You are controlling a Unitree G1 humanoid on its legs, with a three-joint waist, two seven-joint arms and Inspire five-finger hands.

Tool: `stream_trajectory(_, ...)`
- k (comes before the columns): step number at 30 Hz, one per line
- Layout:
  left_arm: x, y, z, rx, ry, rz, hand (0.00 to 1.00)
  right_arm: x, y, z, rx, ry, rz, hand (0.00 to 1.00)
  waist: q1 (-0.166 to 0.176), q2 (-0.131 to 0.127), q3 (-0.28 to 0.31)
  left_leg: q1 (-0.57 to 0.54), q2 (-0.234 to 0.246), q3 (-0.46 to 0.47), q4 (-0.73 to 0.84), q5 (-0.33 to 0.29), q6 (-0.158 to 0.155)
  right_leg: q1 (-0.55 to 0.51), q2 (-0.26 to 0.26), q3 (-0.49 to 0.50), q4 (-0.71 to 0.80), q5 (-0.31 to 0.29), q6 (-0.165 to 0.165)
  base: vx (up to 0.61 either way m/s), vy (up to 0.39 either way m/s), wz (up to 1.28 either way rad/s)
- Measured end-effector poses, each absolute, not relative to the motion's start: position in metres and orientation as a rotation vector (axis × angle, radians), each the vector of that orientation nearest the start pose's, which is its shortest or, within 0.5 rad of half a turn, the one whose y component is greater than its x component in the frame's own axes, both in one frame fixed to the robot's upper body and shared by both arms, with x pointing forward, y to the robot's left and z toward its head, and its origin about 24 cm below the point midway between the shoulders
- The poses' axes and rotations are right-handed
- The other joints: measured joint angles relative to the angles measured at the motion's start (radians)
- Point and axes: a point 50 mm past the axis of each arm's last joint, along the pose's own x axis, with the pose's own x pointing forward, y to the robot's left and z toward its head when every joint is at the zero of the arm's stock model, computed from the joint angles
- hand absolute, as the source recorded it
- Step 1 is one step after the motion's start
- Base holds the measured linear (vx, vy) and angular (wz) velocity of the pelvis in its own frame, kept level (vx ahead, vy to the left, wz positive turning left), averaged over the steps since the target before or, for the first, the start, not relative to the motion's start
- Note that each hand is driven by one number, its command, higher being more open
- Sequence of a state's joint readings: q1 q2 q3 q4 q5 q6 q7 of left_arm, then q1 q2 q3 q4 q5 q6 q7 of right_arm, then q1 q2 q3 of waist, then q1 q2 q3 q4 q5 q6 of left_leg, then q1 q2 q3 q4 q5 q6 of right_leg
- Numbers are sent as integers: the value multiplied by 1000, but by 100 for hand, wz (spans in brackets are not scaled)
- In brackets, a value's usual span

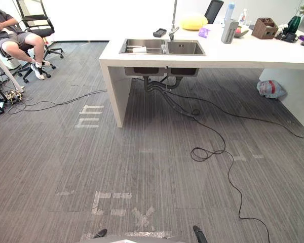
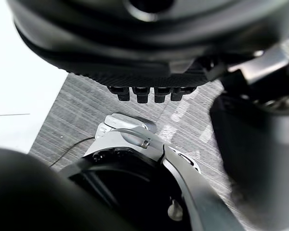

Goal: Walk over to the sink, pick up the cup, carry it to the dishwasher, place the cup inside the dishwasher, then close the dishwasher door

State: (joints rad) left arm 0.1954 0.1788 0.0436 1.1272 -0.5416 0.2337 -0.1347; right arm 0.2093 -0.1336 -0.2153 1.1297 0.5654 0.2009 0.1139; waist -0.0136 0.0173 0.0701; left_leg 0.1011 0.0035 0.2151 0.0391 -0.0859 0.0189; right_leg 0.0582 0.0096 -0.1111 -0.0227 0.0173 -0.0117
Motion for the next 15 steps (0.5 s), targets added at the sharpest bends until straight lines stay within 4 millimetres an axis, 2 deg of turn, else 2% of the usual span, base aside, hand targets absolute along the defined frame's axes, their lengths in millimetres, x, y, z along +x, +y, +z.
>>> stream_trajectory(3, 48, 205, -171, -531, 1321, 309, 100, 20, -215, -172, 624, 1292, -550, 100, -2, 8, 10, 35, -5, -7, -30, 6, -6, 45, 0, -10, -49, 14, 16, 41, 3, 7)
stream_trajectory(4, 63, 201, -169, -531, 1294, 258, 100, 30, -217, -171, 615, 1260, -531, 100, -3, 8, 14, 38, -6, -9, -33, 6, -9, 49, 1, -13, -55, 17, 20, 0, 0, 0)
stream_trajectory(6, 74, 203, -166, -521, 1283, 243, 100, 49, -216, -168, 610, 1214, -494, 100, -10, 8, 17, 38, -5, -9, -38, 8, -17, 52, 1, -17, -61, 19, 22, -1, -11, 2)
stream_trajectory(8, 101, 200, -160, -543, 1201, 202, 100, 84, -214, -163, 594, 1138, -432, 100, -11, 6, 38, 38, -6, -17, -41, 11, -21, 54, 0, -31, -61, 21, 25, -24, -22, 11)
stream_trajectory(9, 109, 198, -157, -546, 1177, 186, 100, 93, -213, -160, 588, 1120, -416, 100, -10, 5, 42, 36, -6, -20, -41, 12, -24, 53, 0, -34, -61, 21, 25, -46, -19, 13)
stream_trajectory(11, 135, 185, -149, -581, 1094, 151, 100, 126, -209, -151, 584, 1049, -363, 100, -6, 3, 46, 33, -6, -30, -44, 16, -29, 51, -2, -48, -61, 22, 28, -42, -21, 13)
stream_trajectory(14, 159, 178, -141, -563, 1038, 149, 100, 157, -205, -140, 574, 997, -299, 100, -7, 3, 53, 33, -6, -33, -51, 20, -35, 50, -1, -54, -62, 22, 28, -22, -12, 4)
stream_trajectory(15, 162, 177, -140, -552, 1032, 153, 100, 160, -205, -139, 571, 991, -290, 100, -7, 3, 56, 34, -6, -34, -53, 20, -35, 50, -1, -55, -62, 22, 29, 0, 0, 0)
